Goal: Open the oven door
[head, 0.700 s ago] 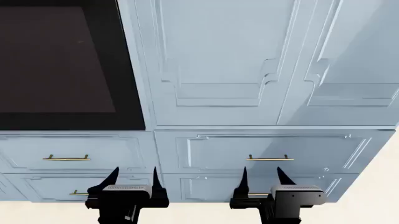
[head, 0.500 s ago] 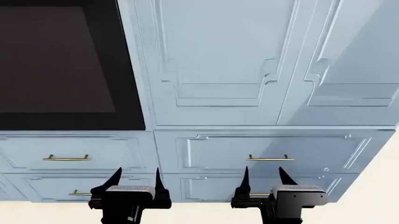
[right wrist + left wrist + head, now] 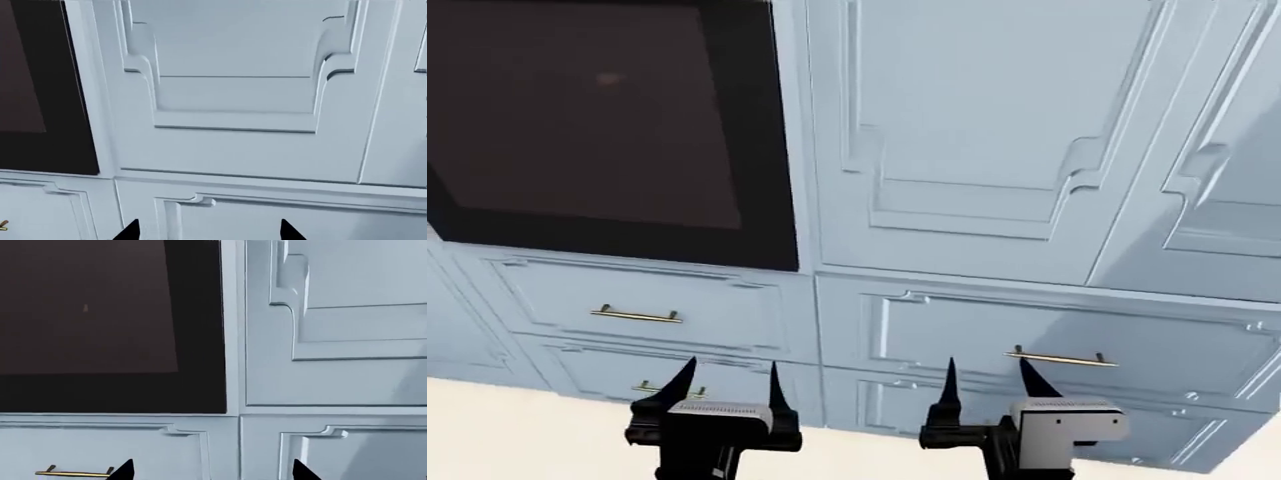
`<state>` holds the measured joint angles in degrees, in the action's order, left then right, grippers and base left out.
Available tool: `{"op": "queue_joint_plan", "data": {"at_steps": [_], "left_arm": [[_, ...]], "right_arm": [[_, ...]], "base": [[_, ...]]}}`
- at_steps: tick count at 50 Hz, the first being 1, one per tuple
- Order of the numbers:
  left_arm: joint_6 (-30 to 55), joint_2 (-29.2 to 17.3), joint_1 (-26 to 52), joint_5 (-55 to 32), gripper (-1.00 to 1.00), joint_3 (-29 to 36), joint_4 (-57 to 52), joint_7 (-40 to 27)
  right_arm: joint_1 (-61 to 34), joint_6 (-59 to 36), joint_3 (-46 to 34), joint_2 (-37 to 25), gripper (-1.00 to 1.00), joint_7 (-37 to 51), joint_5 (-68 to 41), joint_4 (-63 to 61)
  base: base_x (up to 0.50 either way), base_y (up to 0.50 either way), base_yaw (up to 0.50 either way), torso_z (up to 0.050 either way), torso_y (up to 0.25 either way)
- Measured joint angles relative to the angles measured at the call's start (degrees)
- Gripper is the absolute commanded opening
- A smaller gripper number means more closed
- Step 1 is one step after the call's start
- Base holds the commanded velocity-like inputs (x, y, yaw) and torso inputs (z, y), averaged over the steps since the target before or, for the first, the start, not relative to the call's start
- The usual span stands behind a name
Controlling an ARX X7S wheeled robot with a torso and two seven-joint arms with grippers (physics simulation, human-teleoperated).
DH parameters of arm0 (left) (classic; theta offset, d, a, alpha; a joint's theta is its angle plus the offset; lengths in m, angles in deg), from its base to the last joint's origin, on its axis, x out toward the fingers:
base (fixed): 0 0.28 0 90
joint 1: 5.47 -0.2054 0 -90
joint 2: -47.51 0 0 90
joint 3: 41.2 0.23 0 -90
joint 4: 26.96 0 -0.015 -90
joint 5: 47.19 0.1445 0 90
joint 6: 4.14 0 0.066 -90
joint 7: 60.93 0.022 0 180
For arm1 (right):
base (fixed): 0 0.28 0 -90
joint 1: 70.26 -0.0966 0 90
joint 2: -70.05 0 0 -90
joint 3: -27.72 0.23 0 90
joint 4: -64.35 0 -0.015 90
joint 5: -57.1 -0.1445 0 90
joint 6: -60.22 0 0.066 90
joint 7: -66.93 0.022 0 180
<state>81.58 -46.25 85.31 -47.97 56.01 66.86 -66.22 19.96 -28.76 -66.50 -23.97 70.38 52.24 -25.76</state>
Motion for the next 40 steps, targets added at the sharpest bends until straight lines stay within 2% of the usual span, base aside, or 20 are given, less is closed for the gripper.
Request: {"op": "queue_joint_plan", "data": {"at_steps": [26, 40], "left_arm": [[-0.67, -1.65, 0.07, -1.32, 1.00, 2.44, 0.42, -2.26], [-0.59, -2.40, 0.26, -2.00, 1.00, 3.41, 0.67, -3.29]], "right_arm": [[-0.17, 0.56, -2.77, -1.93, 1.00, 1.42, -1.13, 0.59], [-0.39, -0.44, -5.32, -3.17, 1.00, 0.88, -0.93, 0.48]], "base": [[0.00, 0.00, 0.49, 0.000, 0.000], [0.07, 0.02, 0.00, 0.000, 0.000]]}}
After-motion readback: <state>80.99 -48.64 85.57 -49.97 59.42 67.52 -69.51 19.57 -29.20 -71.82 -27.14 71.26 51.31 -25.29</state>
